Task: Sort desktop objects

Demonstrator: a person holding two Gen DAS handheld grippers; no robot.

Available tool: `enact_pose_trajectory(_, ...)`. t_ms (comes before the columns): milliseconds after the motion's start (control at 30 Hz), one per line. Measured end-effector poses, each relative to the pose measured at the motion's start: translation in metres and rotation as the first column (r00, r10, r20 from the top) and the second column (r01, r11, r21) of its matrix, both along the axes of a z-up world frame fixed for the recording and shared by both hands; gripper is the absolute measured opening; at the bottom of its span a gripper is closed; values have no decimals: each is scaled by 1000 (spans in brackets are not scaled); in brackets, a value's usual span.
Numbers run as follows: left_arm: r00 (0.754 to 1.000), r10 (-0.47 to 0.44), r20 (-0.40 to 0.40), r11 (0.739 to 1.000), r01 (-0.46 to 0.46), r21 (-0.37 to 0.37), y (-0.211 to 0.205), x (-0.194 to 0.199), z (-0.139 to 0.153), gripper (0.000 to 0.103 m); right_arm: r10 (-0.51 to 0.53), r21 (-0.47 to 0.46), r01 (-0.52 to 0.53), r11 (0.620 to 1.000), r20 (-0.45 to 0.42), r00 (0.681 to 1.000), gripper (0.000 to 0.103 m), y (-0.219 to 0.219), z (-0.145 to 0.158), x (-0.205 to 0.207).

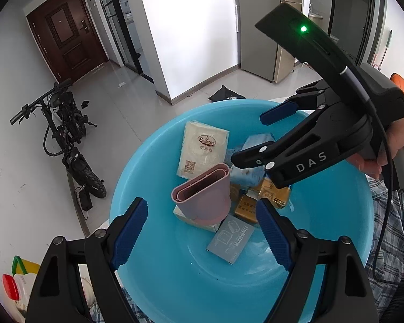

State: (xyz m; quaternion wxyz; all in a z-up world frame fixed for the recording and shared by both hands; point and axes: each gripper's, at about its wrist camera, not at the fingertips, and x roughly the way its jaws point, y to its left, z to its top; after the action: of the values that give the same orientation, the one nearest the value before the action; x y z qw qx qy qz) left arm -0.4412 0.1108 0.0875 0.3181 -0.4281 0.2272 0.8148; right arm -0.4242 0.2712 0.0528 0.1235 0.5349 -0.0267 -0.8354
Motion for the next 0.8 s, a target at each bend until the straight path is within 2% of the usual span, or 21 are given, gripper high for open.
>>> enact_pose_trajectory(400,1000,28,-10,999,-28,33,-26,33,21,85,14,10,-14,1000,-29,999,83,-5,26,35)
enact_pose_trajectory(800,998,70,-8,997,-69,24,-47,72,18,85,66,25,-65,998,-19,998,83,-19,29,69)
